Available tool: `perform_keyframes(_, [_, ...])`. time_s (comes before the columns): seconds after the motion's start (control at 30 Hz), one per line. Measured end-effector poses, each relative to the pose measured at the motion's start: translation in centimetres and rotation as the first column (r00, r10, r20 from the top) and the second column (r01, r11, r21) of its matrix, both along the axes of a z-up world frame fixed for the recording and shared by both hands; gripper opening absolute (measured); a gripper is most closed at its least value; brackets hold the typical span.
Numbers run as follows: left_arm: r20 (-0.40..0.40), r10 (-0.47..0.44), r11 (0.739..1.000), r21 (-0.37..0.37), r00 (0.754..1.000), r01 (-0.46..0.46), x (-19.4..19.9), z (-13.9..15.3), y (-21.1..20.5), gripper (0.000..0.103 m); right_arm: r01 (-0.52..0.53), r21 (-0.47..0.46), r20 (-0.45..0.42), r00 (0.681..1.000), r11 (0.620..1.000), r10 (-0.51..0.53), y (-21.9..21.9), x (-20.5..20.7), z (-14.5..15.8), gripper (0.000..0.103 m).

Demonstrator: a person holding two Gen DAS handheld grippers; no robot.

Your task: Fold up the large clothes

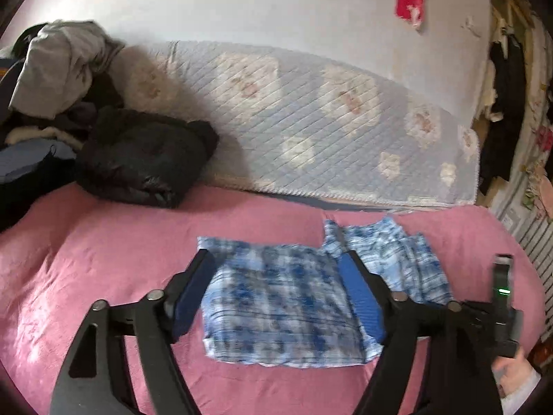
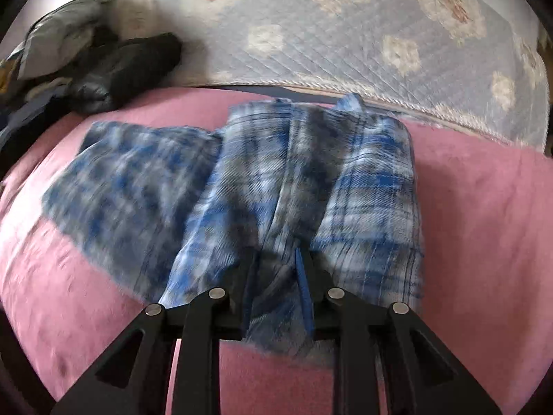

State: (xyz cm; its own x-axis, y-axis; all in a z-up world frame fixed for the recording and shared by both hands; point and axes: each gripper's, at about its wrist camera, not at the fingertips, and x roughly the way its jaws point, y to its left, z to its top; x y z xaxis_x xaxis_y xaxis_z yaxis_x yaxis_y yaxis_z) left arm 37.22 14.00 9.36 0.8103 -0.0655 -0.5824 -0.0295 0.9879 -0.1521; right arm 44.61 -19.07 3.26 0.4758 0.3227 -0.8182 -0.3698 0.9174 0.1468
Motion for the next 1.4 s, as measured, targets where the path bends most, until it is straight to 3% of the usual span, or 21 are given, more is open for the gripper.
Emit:
perform_keyframes(0.1, [-0.089,0.072,0.997,-0.002,0.993,-0.072,1.2,-1.6,1.3,0.079,-0.018,0.044,0.027,0.999,0.999,0.016,-1.5,-1.9,0.8,0.025])
perform_keyframes(0.2, [-0.146,0.185,0.98,-0.043,0.972,-0.194,1.4,-3.3,2.9,0.079,-0.015,0.094,0.063,0.998,0.995,0.009,-3.2,-3.4,2.0,0.025])
perform_keyframes(0.37, [-0.229,0.169,0.978,-0.082,0.959,-0.192,2.4,-6.0,4.0,0.079,0.104,-0.015,0.156,0.983,0.994,-0.1,-4.8,-3.3,2.0,0.025])
perform_keyframes(0.47, [-0.288,0.157,0.971,-0.128,0.945,-0.2,3.0,-8.0,4.7,0.079,0.124,0.07,0.098,0.987,0.99,-0.131,-6.6,-2.6,1.7,0.025])
perform_keyframes(0.63, [-0.372,0.052,0.932,-0.314,0.927,-0.178,3.3,-10.5,5.5,0.077,0.147,0.088,0.125,0.98,0.985,-0.158,-8.3,-2.4,2.9,0.025])
perform_keyframes(0.77, [-0.389,0.032,0.942,-0.297,0.921,-0.158,3.9,-12.0,5.2,0.076,0.177,0.142,0.089,0.978,0.974,-0.191,-9.5,-2.1,3.3,0.025])
perform_keyframes(0.83, [-0.369,0.027,0.939,-0.308,0.929,-0.15,4.2,-12.2,5.5,0.065,0.182,0.147,0.088,0.977,0.972,-0.196,-9.9,-2.2,3.5,0.025])
perform_keyframes(0.9, [-0.37,0.019,0.929,-0.338,0.929,-0.153,4.3,-12.2,5.9,0.027,0.189,0.121,0.113,0.973,0.975,-0.203,-10.1,-2.2,3.8,0.025])
perform_keyframes(0.97, [-0.355,0.005,0.913,-0.38,0.935,-0.15,4.3,-12.1,6.3,0.019,0.201,0.106,0.123,0.969,0.974,-0.214,-10.3,-2.0,4.0,0.025])
perform_keyframes(1.03, [-0.306,-0.003,0.924,-0.365,0.952,-0.115,4.0,-11.0,5.7,0.015,0.226,0.129,0.101,0.966,0.966,-0.239,-11.0,-1.7,4.2,0.025])
perform_keyframes(1.1, [-0.194,-0.05,0.96,-0.279,0.98,-0.007,3.3,-7.9,3.3,0.014,0.254,0.164,0.061,0.962,0.953,-0.267,-11.9,-1.3,4.2,0.025])
perform_keyframes(1.17, [-0.087,-0.119,0.971,-0.217,0.989,0.098,2.4,-4.7,0.5,0.014,0.277,0.192,0.031,0.957,0.941,-0.288,-13.0,-1.1,4.1,0.025])
perform_keyframes(1.23, [-0.031,-0.175,0.968,-0.186,0.984,0.167,1.8,-2.1,-2.4,0.014,0.298,0.194,0.027,0.951,0.935,-0.309,-13.7,-1.1,4.0,0.025])
perform_keyframes(1.4, [0.009,-0.294,0.954,-0.064,0.956,0.294,3.0,2.1,-10.9,0.013,0.36,0.217,-0.003,0.93,0.907,-0.369,-15.3,-0.6,3.9,0.025])
